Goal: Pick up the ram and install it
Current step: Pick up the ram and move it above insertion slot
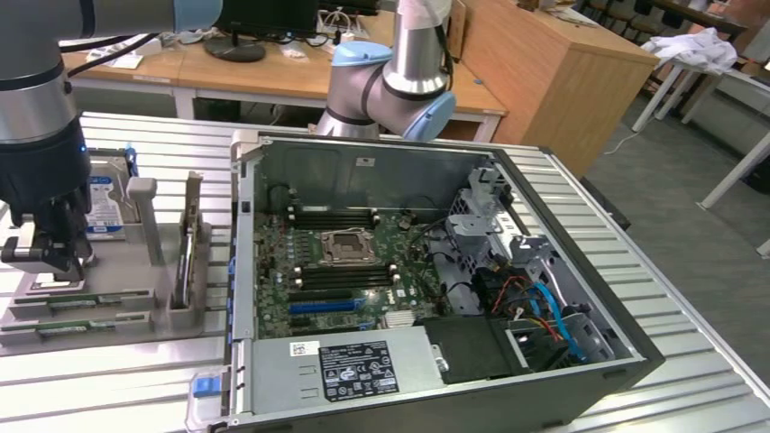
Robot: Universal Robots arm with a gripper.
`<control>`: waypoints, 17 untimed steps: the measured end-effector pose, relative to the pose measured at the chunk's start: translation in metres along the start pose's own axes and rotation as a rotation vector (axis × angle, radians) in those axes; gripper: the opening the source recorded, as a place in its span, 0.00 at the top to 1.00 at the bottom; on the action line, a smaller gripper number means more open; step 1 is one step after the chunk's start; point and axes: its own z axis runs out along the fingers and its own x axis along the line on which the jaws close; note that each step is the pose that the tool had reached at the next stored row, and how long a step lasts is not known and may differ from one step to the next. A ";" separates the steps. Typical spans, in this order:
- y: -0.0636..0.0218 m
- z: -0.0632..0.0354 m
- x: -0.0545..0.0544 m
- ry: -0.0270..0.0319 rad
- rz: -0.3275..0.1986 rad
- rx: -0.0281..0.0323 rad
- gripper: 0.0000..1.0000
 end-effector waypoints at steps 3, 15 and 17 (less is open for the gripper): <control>-0.0001 0.0002 0.001 -0.0002 0.000 0.0003 0.63; 0.0000 0.0025 0.003 -0.0001 0.000 0.0001 0.63; -0.0001 0.0046 0.003 -0.0002 0.000 0.0002 0.63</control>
